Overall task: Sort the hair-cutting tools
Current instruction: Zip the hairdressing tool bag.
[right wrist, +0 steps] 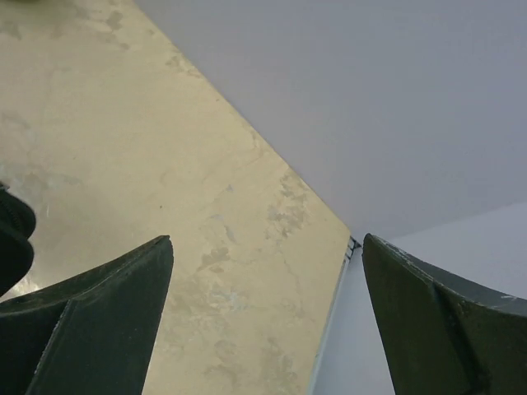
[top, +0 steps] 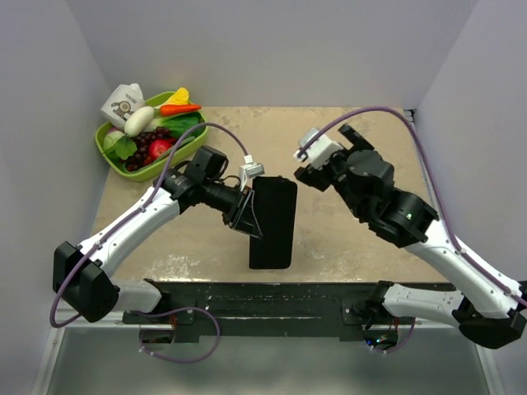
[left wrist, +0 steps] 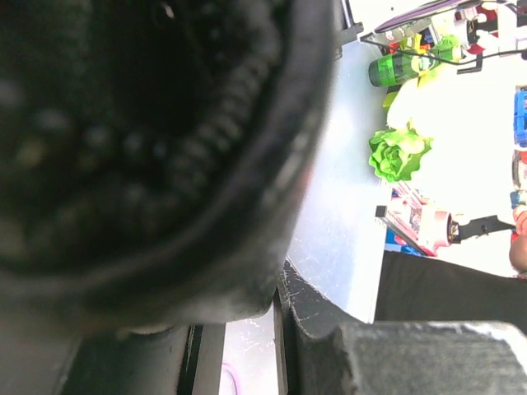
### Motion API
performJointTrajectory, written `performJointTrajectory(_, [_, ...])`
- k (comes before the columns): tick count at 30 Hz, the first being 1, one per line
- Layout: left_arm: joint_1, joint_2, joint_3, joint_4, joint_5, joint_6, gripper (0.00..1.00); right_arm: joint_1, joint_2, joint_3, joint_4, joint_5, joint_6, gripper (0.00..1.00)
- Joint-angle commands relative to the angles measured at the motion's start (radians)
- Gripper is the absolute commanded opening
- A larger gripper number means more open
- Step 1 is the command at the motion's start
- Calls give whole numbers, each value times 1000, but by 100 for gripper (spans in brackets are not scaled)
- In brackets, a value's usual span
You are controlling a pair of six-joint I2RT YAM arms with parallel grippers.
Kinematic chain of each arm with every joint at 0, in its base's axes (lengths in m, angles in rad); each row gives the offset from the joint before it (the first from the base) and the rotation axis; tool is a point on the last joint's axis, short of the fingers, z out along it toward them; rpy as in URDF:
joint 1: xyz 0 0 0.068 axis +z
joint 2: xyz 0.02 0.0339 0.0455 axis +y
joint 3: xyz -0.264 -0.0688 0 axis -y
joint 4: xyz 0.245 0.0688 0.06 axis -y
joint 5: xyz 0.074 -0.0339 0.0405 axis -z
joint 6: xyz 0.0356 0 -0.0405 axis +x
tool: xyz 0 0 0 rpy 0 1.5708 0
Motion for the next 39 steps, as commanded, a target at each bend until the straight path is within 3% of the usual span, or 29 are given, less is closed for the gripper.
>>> performJointTrajectory(1, [-5,-15,116,25,100,38,0,-2,-24,83,32,179,242,99])
performJointTrajectory(6, [-8,-15,171,28,195,51,0,-11,11,175,-204,13,478,99])
performJointTrajectory(13, [-16,-36,193,26,255,56,0,-308,0,235,-321,-504,702,92])
performJointTrajectory(19, [-17,-59,176,28,240,47,0,-428,20,250,-309,-563,828,93])
performJointTrajectory(23, [-19,-79,161,58,240,21,0,-531,54,213,-237,-757,964,91])
performJointTrajectory(29, [-20,-104,149,89,249,-1,0,-644,79,157,-95,-886,1043,88])
performJointTrajectory(31, [-20,-110,143,115,266,-8,0,-702,70,120,-38,-1027,1087,90])
performJointTrajectory(37, [-20,-102,118,179,307,-35,0,-792,-6,-78,287,-1393,1253,90])
performJointTrajectory(39, [-19,-93,121,187,322,-33,0,-802,-27,-188,544,-1494,1414,90])
